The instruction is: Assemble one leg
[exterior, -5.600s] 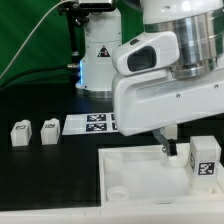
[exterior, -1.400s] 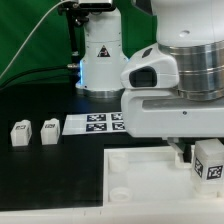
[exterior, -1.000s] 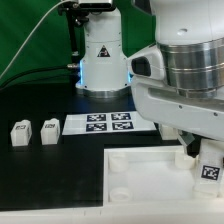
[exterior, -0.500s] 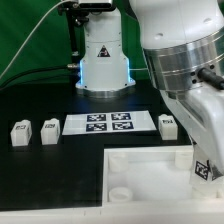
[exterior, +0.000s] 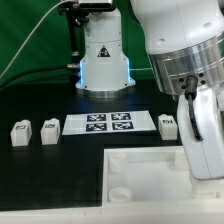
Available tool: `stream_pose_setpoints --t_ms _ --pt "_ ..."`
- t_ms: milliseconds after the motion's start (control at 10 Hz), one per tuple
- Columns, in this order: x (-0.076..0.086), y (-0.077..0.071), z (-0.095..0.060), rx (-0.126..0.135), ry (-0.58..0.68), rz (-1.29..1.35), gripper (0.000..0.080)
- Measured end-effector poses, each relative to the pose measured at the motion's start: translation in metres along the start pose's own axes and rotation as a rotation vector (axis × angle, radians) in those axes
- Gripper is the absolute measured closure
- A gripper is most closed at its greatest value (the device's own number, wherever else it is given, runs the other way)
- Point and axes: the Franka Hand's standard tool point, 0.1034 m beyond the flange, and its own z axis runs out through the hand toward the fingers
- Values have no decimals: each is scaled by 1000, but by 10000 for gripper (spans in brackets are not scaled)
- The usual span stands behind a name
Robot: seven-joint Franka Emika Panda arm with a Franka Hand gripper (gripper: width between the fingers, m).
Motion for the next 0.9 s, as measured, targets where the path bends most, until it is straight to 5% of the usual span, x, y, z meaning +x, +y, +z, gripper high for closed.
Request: stream_pose_setpoints --t_ms 200,300,500,900 --pt "0 0 0 0 -1 -36 195" --pt "2 1 -2 -24 6 -188 164" --pt "5 2 -11 -85 58 -490 153" --pt "5 0 -10 -91 45 -923 150"
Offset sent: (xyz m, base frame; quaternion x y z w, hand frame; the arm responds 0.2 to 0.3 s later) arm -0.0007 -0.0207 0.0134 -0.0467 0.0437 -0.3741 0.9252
